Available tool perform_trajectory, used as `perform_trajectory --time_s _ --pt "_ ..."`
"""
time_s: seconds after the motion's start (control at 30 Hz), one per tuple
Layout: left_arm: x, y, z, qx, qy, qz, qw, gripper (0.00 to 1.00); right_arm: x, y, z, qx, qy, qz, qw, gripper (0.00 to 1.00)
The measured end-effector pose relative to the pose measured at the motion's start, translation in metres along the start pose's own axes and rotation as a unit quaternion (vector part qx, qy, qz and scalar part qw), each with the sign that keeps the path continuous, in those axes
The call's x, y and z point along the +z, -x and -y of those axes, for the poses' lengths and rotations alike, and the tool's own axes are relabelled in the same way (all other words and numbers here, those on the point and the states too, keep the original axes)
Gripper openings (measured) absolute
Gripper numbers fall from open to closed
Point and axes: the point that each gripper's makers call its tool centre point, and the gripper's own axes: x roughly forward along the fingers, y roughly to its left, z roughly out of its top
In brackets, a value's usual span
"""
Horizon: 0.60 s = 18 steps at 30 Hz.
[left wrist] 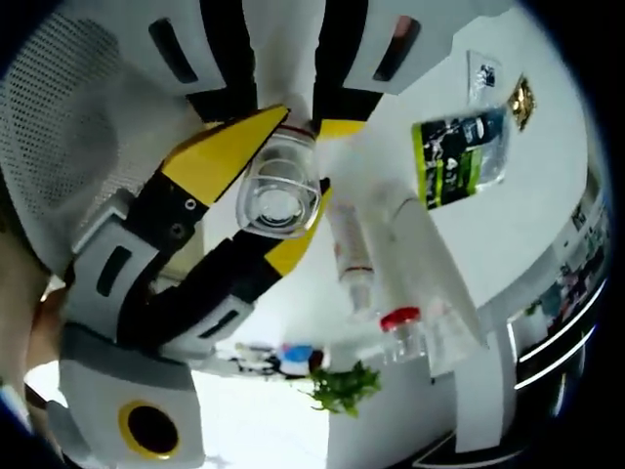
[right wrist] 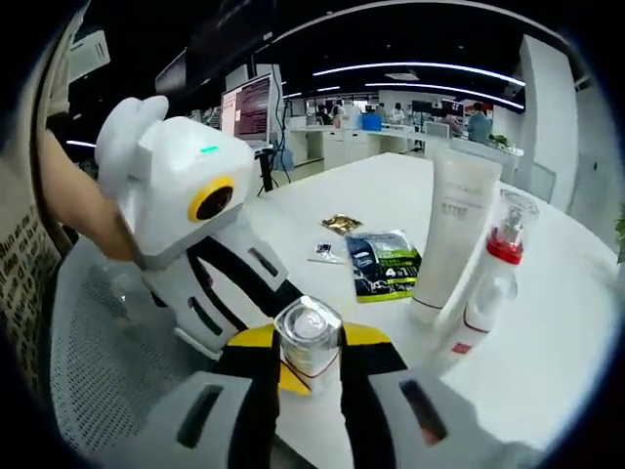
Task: Arrange the skincare products in the storage area until every visible bottle or jar stands upright without overlapping.
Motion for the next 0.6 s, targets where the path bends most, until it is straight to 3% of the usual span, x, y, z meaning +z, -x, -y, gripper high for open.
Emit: perform_trajectory --time_s 0.6 --pt "-0.0048 -0.0055 -0.0042 -0.005 -0.003 -0.003 1.0000 0.17 0.0019 -0.0050 0.0014 0.009 -0.001 0.008 0.9999 0.24"
